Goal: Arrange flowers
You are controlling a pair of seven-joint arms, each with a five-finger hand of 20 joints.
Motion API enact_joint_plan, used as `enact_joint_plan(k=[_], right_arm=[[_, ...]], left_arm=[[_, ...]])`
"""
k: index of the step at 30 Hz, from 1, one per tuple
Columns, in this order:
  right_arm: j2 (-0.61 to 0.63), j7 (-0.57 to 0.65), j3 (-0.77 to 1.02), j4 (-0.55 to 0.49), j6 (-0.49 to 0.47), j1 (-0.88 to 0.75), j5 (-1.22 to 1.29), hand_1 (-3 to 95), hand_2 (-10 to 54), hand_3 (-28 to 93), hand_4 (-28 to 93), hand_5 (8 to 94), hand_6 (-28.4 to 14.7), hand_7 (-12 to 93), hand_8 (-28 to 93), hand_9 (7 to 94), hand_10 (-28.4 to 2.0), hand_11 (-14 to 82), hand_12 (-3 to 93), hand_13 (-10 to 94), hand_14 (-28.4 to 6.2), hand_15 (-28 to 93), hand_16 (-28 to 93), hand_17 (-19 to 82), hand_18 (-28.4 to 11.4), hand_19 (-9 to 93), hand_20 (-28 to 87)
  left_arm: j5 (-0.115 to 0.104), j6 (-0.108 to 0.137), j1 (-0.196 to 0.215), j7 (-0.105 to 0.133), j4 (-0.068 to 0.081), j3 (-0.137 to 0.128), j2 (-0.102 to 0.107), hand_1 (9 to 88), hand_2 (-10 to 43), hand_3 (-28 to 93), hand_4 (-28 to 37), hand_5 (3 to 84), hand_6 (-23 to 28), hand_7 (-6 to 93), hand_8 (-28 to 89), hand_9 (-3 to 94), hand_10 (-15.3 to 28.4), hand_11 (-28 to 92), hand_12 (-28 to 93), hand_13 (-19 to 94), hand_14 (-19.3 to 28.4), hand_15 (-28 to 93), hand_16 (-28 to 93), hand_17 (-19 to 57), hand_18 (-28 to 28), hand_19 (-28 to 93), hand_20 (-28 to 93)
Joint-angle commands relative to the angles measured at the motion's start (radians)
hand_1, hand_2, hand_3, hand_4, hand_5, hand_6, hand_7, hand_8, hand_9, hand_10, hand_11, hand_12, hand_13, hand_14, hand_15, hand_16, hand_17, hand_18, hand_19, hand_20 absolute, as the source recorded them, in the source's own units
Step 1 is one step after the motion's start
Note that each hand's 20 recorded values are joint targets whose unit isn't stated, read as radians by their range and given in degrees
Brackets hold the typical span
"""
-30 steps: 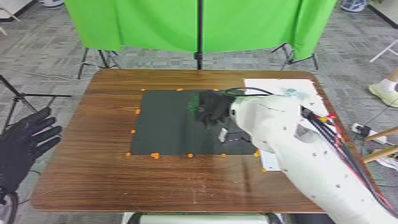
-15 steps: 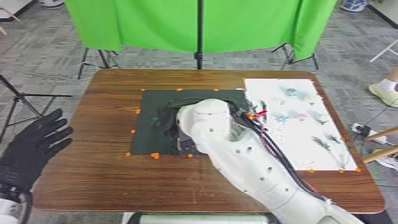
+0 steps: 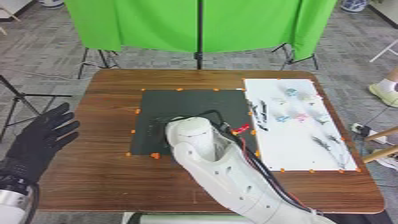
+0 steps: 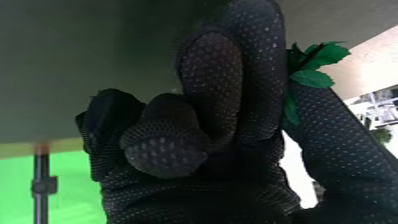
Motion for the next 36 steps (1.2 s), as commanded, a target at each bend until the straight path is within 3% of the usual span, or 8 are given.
enact_joint_plan(k=[1, 8, 16, 19, 20, 29, 36], right_arm=[[-0.025, 0.042, 0.007, 0.012, -0.043, -0.019, 0.062, 33.0, 0.4, 91, -15, 88.9, -1.7, 49, -3, 93.7, -9.2, 42.1, 23.1, 94, -2.3, 64, 30, 62, -18.2, 93, 55], [-0.038, 0.087, 0.019, 0.016, -0.056, -0.038, 0.125, 30.4, 2.6, 86, -22, 90.0, 0.7, 49, -19, 93.7, -9.8, 41.1, 23.7, 94, -3.8, 62, 32, 60, -19.5, 93, 55], [-0.055, 0.105, 0.04, 0.049, 0.021, -0.03, 0.129, 26.7, 5.2, 81, -25, 90.4, 0.5, 44, -17, 93.7, -10.3, 39.3, 24.8, 93, -4.3, 62, 32, 60, -19.9, 93, 55], [-0.063, 0.123, 0.059, 0.055, 0.03, -0.032, 0.179, 26.0, 6.4, 80, -25, 90.5, 0.5, 44, -17, 93.7, -10.4, 39.1, 24.9, 93, -4.3, 62, 32, 60, -19.9, 93, 55], [-0.064, 0.123, 0.061, 0.057, 0.031, -0.032, 0.177, 25.4, 7.0, 80, -25, 90.8, 0.3, 42, -17, 93.7, -10.5, 38.9, 24.9, 93, -4.4, 62, 32, 60, -20.0, 93, 55], [-0.059, 0.153, 0.068, 0.038, -0.041, -0.027, 0.228, 23.5, 9.2, 79, -25, 91.0, 0.0, 39, -16, 93.7, -11.1, 37.7, 25.0, 93, -4.5, 62, 32, 59, -20.2, 93, 55], [-0.056, 0.171, 0.066, 0.027, -0.074, -0.025, 0.251, 23.3, 10.0, 79, -24, 91.1, -0.1, 39, -16, 93.7, -11.2, 37.9, 24.6, 93, -4.5, 62, 31, 59, -20.2, 93, 55]], left_arm=[[-0.006, -0.012, 0.0, -0.019, 0.012, 0.007, 0.014, 26.2, -3.7, 71, -27.4, 27.2, 2.8, 23.8, -13, 19.2, 9.7, 29, 13, 13, 12.0, 43, -3, -10.4, 19.0, 45, 10], [-0.004, -0.022, -0.015, -0.033, 0.017, 0.018, 0.018, 26.2, -3.7, 71, -27.2, 27.2, 2.8, 23.8, -13, 19.2, 9.7, 29, 13, 13, 12.0, 43, -3, -10.4, 19.0, 45, 10], [-0.01, -0.015, -0.031, -0.04, 0.024, 0.03, 0.034, 26.2, -3.6, 71, -27.4, 27.2, 2.8, 23.8, -13, 19.2, 9.7, 28, 13, 13, 12.0, 43, -3, -10.4, 19.0, 45, 10], [-0.026, -0.014, -0.031, -0.037, 0.025, 0.033, 0.037, 26.2, -3.6, 71, -27.3, 27.2, 2.9, 23.7, -13, 19.2, 9.7, 28, 13, 13, 12.0, 43, -3, -10.4, 19.0, 45, 10], [-0.023, -0.015, -0.031, -0.036, 0.026, 0.032, 0.035, 26.3, -3.6, 70, -27.4, 27.2, 2.9, 23.6, -13, 19.2, 9.7, 28, 13, 13, 12.0, 43, -3, -10.4, 19.0, 45, 10], [-0.022, -0.012, -0.017, -0.028, 0.02, 0.026, 0.026, 26.4, -3.5, 70, -27.4, 27.2, 2.8, 23.8, -13, 19.2, 9.7, 29, 13, 13, 12.0, 43, -3, -10.3, 19.0, 45, 10], [-0.021, -0.015, -0.026, -0.031, 0.025, 0.031, 0.023, 26.3, -3.4, 70, -27.4, 27.2, 2.8, 23.7, -13, 19.3, 9.8, 29, 13, 13, 12.1, 43, -3, -10.4, 19.0, 45, 10]])
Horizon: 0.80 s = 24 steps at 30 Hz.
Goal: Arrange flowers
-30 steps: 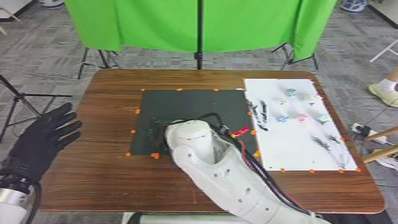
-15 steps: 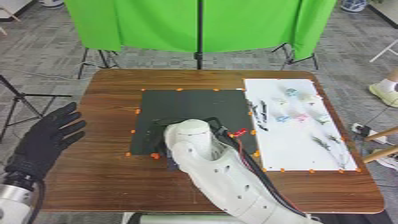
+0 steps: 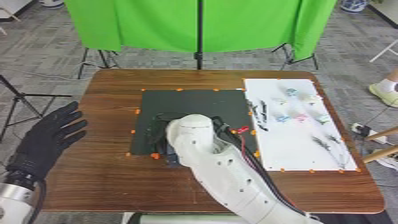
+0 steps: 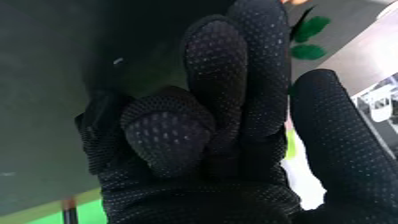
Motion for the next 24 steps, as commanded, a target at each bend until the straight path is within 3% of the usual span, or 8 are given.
enact_joint_plan(k=[1, 7, 8, 9, 11, 12, 19, 24], right_arm=[[0.003, 0.023, -0.008, -0.01, -0.036, -0.003, 0.009, 23.3, 10.1, 78, -24, 91.2, -0.1, 39, -16, 93.7, -11.2, 37.9, 24.6, 93, -4.5, 62, 31, 59, -20.2, 93, 55], [0.017, 0.01, 0.004, -0.032, -0.041, 0.003, 0.009, 22.8, 10.6, 78, -24, 91.2, -0.2, 39, -16, 93.7, -11.3, 37.8, 24.6, 93, -4.4, 62, 31, 60, -20.3, 93, 55], [0.025, 0.009, 0.007, -0.04, -0.038, 0.004, 0.01, 22.7, 10.7, 78, -24, 91.2, -0.3, 39, -16, 93.7, -11.3, 37.8, 24.6, 93, -4.4, 62, 31, 60, -20.3, 93, 55], [0.033, -0.009, 0.016, -0.052, -0.047, 0.002, -0.01, 22.7, 10.8, 78, -24, 91.1, -0.3, 39, -16, 93.7, -11.2, 37.4, 24.6, 92, -4.4, 62, 32, 60, -20.3, 93, 55], [0.064, -0.05, 0.03, -0.079, -0.062, 0.008, -0.05, 22.3, 11.0, 78, -24, 89.5, -0.6, 40, -15, 93.6, -11.6, 35.9, 26.1, 91, -4.6, 63, 32, 58, -20.4, 93, 55], [0.09, -0.06, 0.036, -0.101, -0.062, 0.012, -0.05, 21.8, 10.9, 78, -24, 87.9, -0.9, 41, -15, 92.7, -11.8, 36.1, 27.6, 89, -5.0, 64, 32, 57, -20.5, 93, 55], [0.289, -0.072, 0.193, -0.272, -0.016, 0.001, 0.033, 19.8, 4.7, 77, -25, 79.7, -1.9, 43, -17, 85.5, -12.7, 42.0, 31.2, 82, -7.6, 69, 31, 50, -20.8, 93, 54], [0.483, -0.045, 0.322, -0.362, 0.108, -0.065, 0.088, 19.5, -1.1, 75, -28, 73.8, -2.6, 42, -18, 78.9, -13.2, 46.6, 32.5, 76, -8.7, 72, 29, 46, -20.3, 93, 50]], left_arm=[[-0.002, -0.004, 0.007, -0.007, 0.008, 0.004, -0.011, 26.4, -3.4, 70, -27.4, 27.1, 2.8, 23.7, -13, 19.2, 9.8, 29, 13, 13, 12.0, 43, -3, -10.4, 19.0, 45, 10], [-0.003, -0.001, 0.021, 0.005, 0.004, 0.0, -0.023, 26.4, -3.3, 70, -27.4, 27.2, 2.8, 23.6, -13, 19.2, 9.7, 28, 13, 13, 12.0, 43, -3, -10.3, 19.0, 45, 10], [0.01, -0.02, 0.005, -0.016, 0.005, -0.005, -0.05, 26.4, -3.3, 70, -27.4, 27.2, 2.8, 23.6, -13, 19.2, 9.7, 28, 13, 13, 12.0, 43, -3, -10.3, 19.0, 45, 10], [0.012, -0.017, 0.004, -0.016, 0.005, -0.003, -0.053, 26.4, -3.3, 70, -27.4, 27.1, 2.8, 23.6, -13, 19.2, 9.7, 29, 13, 13, 12.0, 43, -3, -10.3, 19.1, 45, 10], [0.006, -0.01, 0.017, -0.001, 0.003, -0.004, -0.05, 26.3, -3.3, 70, -27.4, 27.1, 2.8, 23.6, -13, 19.2, 9.8, 28, 13, 13, 12.0, 43, -3, -10.3, 19.0, 45, 10], [-0.002, -0.001, 0.028, 0.008, 0.001, -0.005, -0.043, 26.3, -3.3, 70, -27.4, 27.2, 2.9, 23.6, -13, 19.3, 9.8, 28, 13, 13, 12.0, 43, -3, -10.3, 19.0, 45, 10], [-0.002, 0.003, 0.051, 0.02, -0.004, -0.014, -0.064, 26.4, -3.3, 70, -27.5, 27.2, 2.8, 23.6, -13, 19.2, 9.8, 29, 13, 13, 12.0, 43, -3, -10.3, 19.0, 45, 10], [-0.001, -0.002, 0.047, 0.022, -0.002, -0.015, -0.064, 26.4, -3.2, 70, -27.5, 27.2, 2.9, 23.6, -13, 19.3, 9.8, 29, 13, 13, 12.0, 43, -3, -10.3, 19.0, 45, 10]])
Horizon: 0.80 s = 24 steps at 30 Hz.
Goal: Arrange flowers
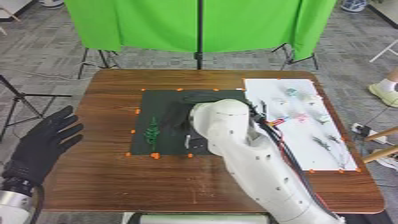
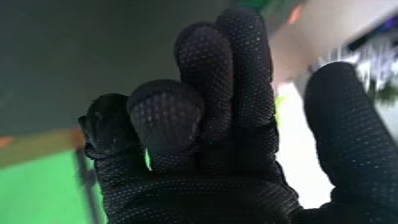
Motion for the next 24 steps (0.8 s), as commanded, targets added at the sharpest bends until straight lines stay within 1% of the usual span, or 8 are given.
enact_joint_plan(k=[1, 3, 4, 8, 11, 16, 20, 24], right_arm=[[0.358, 0.064, 0.204, -0.125, 0.202, -0.072, 0.063, 19.5, -2.1, 74, -28, 71.8, -2.9, 40, -18, 76.4, -13.4, 47.7, 32.3, 74, -9.2, 72, 28, 44, -20.2, 93, 49], [0.436, 0.103, 0.245, -0.145, 0.326, -0.127, 0.095, 18.9, -3.8, 75, -28, 64.5, -5.7, 32, -18, 68.0, -15.0, 47.8, 30.7, 68, -9.8, 72, 26, 42, -19.6, 93, 47], [0.468, 0.125, 0.266, -0.15, 0.34, -0.146, 0.108, 18.6, -4.3, 76, -28, 59.2, -8.6, 25, -16, 62.9, -16.4, 47.1, 28.8, 62, -11.1, 73, 25, 41, -19.3, 93, 48], [0.54, 0.125, 0.411, -0.174, 0.322, -0.263, 0.078, 17.3, -6.4, 77, -28, 46.2, -13.9, 20, -14, 46.4, -19.2, 52.2, 26.3, 49, -13.1, 76, 20, 35, -19.9, 93, 42], [0.58, 0.154, 0.473, -0.177, 0.316, -0.309, 0.072, 14.5, -8.8, 75, -28, 42.6, -15.1, 19, -13, 40.8, -20.0, 54.1, 26.2, 45, -14.3, 77, 18, 31, -20.8, 93, 38], [0.661, 0.17, 0.577, -0.203, 0.256, -0.422, -0.021, 13.1, -9.4, 72, -28, 42.1, -14.9, 21, -13, 39.6, -20.1, 54.0, 26.2, 44, -15.0, 77, 17, 29, -21.3, 92, 37], [0.711, 0.183, 0.677, -0.234, 0.206, -0.537, -0.036, 14.6, -9.5, 66, -28, 56.1, -9.0, 27, -16, 53.9, -17.3, 55.1, 29.0, 54, -14.2, 77, 21, 32, -21.2, 93, 38], [0.727, 0.197, 0.767, -0.263, 0.168, -0.647, -0.064, 15.9, -9.5, 64, -28, 62.8, -6.5, 30, -16, 61.7, -16.0, 55.2, 31.7, 59, -13.7, 77, 25, 35, -20.8, 93, 41]], left_arm=[[-0.001, -0.001, 0.017, 0.004, 0.002, -0.003, -0.016, 26.4, -3.2, 70, -27.5, 27.2, 2.8, 23.6, -13, 19.3, 9.8, 29, 13, 13, 12.0, 43, -3, -10.3, 19.0, 45, 10], [-0.001, -0.004, 0.015, 0.004, 0.004, -0.004, -0.017, 26.4, -3.2, 70, -27.5, 27.2, 2.8, 23.6, -13, 19.2, 9.8, 29, 13, 13, 12.0, 43, -3, -10.3, 19.0, 45, 10], [-0.001, -0.005, 0.017, 0.002, 0.003, -0.007, -0.017, 26.4, -3.3, 71, -27.4, 27.2, 2.8, 23.6, -13, 19.3, 9.8, 29, 13, 13, 12.0, 43, -3, -10.4, 19.0, 45, 10], [0.001, -0.012, 0.015, 0.002, 0.004, -0.007, -0.024, 26.4, -3.2, 71, -27.5, 27.3, 2.8, 23.6, -13, 19.3, 9.8, 29, 13, 13, 12.0, 43, -3, -10.4, 19.1, 45, 10], [0.003, -0.009, 0.022, 0.005, 0.0, -0.011, -0.032, 26.4, -3.2, 71, -27.4, 27.2, 2.9, 23.6, -13, 19.3, 9.8, 29, 13, 13, 12.1, 43, -3, -10.3, 19.0, 45, 10], [0.005, -0.018, 0.014, 0.01, 0.0, -0.004, -0.034, 26.4, -3.2, 71, -27.4, 27.1, 2.8, 23.5, -13, 19.3, 9.8, 29, 13, 13, 12.1, 43, -3, -10.3, 19.0, 45, 10], [0.007, -0.014, 0.023, 0.008, -0.003, -0.01, -0.044, 26.3, -3.3, 71, -27.4, 26.9, 2.8, 23.5, -13, 19.2, 9.7, 29, 13, 13, 12.0, 43, -3, -10.3, 19.0, 45, 10], [0.008, -0.009, 0.032, 0.013, -0.008, -0.017, -0.05, 26.3, -3.4, 71, -27.5, 27.0, 2.8, 23.5, -13, 19.2, 9.8, 29, 13, 13, 12.1, 43, -3, -10.3, 18.9, 45, 10]])
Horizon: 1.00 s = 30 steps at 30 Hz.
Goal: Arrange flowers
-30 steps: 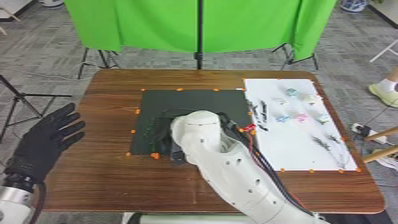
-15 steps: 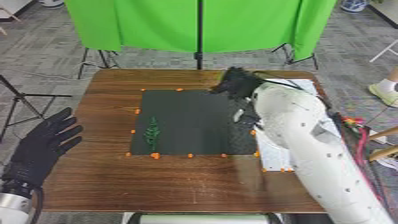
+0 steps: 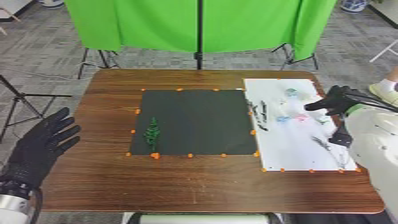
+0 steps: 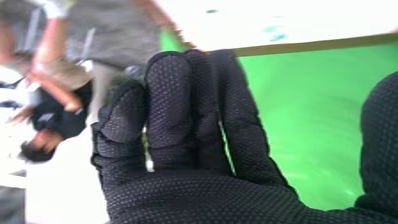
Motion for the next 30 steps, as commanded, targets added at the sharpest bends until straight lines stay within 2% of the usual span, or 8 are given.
enact_joint_plan(k=[1, 5, 7, 9, 14, 17, 30], right_arm=[[0.072, 0.049, 0.165, -0.05, -0.088, -0.217, -0.03, 16.0, -9.5, 64, -28, 63.5, -6.2, 30, -17, 62.4, -15.8, 55.4, 32.1, 60, -13.6, 77, 25, 35, -20.8, 93, 41], [0.073, 0.08, 0.175, -0.034, -0.146, -0.227, 0.011, 17.8, -9.5, 63, -28, 70.2, -3.4, 35, -18, 67.9, -14.0, 57.7, 34.8, 66, -12.8, 79, 29, 39, -21.1, 93, 47], [0.07, 0.081, 0.171, -0.027, -0.145, -0.231, 0.005, 19.2, -9.5, 64, -28, 77.2, -1.2, 36, -19, 76.0, -12.8, 56.9, 34.8, 72, -11.7, 78, 31, 44, -21.5, 93, 52], [0.061, 0.08, 0.171, -0.025, -0.133, -0.239, 0.018, 20.1, -9.5, 64, -28, 80.8, -0.3, 37, -19, 80.2, -12.2, 56.2, 35.1, 75, -11.2, 78, 31, 47, -21.6, 93, 55], [0.05, 0.072, 0.166, -0.025, -0.114, -0.259, 0.002, 20.3, -9.5, 64, -28, 81.1, -0.5, 35, -19, 80.3, -12.4, 54.3, 35.6, 75, -10.9, 77, 31, 48, -21.5, 93, 56], [0.051, 0.07, 0.169, -0.021, -0.116, -0.276, -0.02, 20.2, -9.5, 65, -28, 80.2, -0.5, 35, -19, 79.7, -12.6, 53.7, 35.8, 74, -11.1, 77, 31, 47, -21.2, 93, 55], [0.043, 0.082, 0.138, 0.002, -0.104, -0.295, -0.021, 21.9, -9.4, 70, -28, 79.6, -0.6, 31, -18, 80.4, -12.0, 49.8, 33.4, 74, -10.4, 76, 30, 46, -21.0, 93, 53]], left_arm=[[0.006, -0.005, 0.023, 0.0, -0.007, -0.011, -0.024, 26.3, -3.3, 71, -27.5, 26.9, 2.8, 23.5, -13, 19.2, 9.7, 29, 13, 13, 12.0, 43, -3, -10.3, 19.0, 45, 10], [0.006, -0.003, 0.028, 0.005, -0.01, -0.016, -0.026, 26.3, -3.3, 71, -27.5, 26.9, 2.7, 23.7, -13, 19.2, 9.7, 29, 13, 13, 12.0, 43, -3, -10.3, 19.0, 45, 10], [0.004, -0.004, 0.025, 0.006, -0.008, -0.014, -0.021, 26.3, -3.3, 71, -27.5, 26.9, 2.7, 23.7, -13, 19.3, 9.8, 29, 13, 14, 12.1, 43, -3, -10.4, 19.0, 45, 10], [0.004, -0.006, 0.022, 0.004, -0.007, -0.011, -0.02, 26.3, -3.2, 71, -27.4, 26.8, 2.7, 23.7, -13, 19.2, 9.7, 29, 13, 13, 12.1, 43, -3, -10.4, 19.0, 45, 10], [0.006, -0.011, 0.017, -0.002, -0.006, -0.01, -0.023, 26.3, -3.2, 71, -27.4, 26.8, 2.7, 23.7, -13, 19.3, 9.8, 29, 13, 14, 12.1, 43, -3, -10.3, 19.0, 45, 10], [0.005, -0.011, 0.022, 0.001, -0.007, -0.009, -0.025, 26.3, -3.2, 71, -27.4, 26.8, 2.7, 23.7, -13, 19.3, 9.8, 29, 13, 14, 12.1, 43, -3, -10.3, 19.0, 45, 10], [0.005, -0.017, 0.008, -0.01, 0.003, -0.008, -0.015, 26.3, -3.1, 71, -27.4, 26.8, 2.7, 23.8, -13, 19.2, 9.7, 29, 13, 14, 12.1, 43, -3, -10.3, 18.9, 45, 10]])
